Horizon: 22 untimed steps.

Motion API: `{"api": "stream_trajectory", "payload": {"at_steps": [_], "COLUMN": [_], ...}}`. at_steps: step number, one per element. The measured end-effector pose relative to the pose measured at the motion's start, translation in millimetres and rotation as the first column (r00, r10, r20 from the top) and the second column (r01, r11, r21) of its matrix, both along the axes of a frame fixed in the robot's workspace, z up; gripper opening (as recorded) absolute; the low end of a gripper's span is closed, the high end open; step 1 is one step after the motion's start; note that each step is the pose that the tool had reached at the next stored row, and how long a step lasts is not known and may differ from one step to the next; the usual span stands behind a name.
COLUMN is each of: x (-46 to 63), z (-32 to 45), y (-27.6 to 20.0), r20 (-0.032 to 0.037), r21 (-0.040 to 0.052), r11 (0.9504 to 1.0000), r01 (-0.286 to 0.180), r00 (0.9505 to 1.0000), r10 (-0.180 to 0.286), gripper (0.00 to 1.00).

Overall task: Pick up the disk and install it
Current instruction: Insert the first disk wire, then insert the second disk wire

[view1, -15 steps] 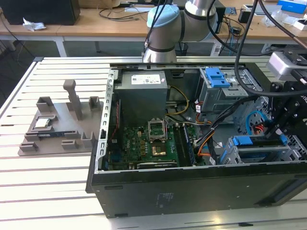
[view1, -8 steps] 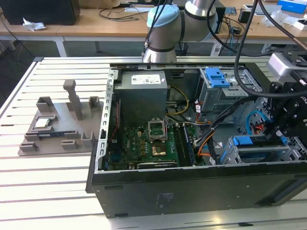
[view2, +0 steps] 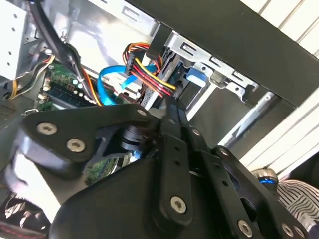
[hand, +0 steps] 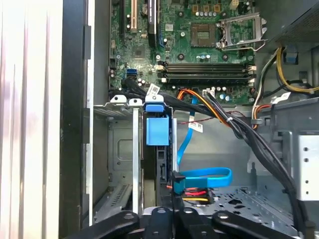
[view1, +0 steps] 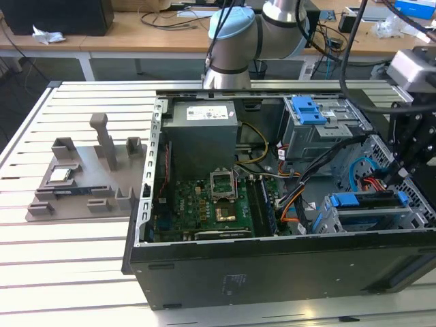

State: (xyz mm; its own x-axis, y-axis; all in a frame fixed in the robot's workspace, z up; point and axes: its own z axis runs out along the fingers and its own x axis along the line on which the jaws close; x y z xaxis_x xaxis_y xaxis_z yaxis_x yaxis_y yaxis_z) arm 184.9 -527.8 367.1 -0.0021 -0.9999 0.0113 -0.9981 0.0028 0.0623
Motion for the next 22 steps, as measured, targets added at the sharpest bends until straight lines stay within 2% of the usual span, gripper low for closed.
{"api": "stream_trajectory", "payload": {"at_steps": [1,5,8,15,18,19,20,22], "x": [0.0,0.0,0.0,0.0,0.0,0.0,0.0,-2.0], "z": [4.3,22.7,30.3,30.8,30.9,30.9,30.9,29.0], "y": [0.3,1.1,1.2,1.2,1.2,1.2,1.2,0.8], "r20": [0.0000,0.0001,0.0001,0.0001,0.0001,0.0001,0.0001,0.0000], "r21": [-0.0001,-0.0005,-0.0006,-0.0004,-0.0005,-0.0005,-0.0005,-0.0006], "r11": [1.0000,1.0000,1.0000,1.0000,1.0000,1.0000,1.0000,1.0000], "r01": [0.000,0.000,-0.001,-0.001,-0.001,0.000,-0.001,-0.001], "r00": [1.0000,1.0000,1.0000,1.0000,1.0000,1.0000,1.0000,1.0000], "r10": [0.000,0.000,0.001,0.001,0.001,0.000,0.001,0.001], "gripper": [0.11,0.11,0.11,0.11,0.29,0.29,0.36,0.36]}}
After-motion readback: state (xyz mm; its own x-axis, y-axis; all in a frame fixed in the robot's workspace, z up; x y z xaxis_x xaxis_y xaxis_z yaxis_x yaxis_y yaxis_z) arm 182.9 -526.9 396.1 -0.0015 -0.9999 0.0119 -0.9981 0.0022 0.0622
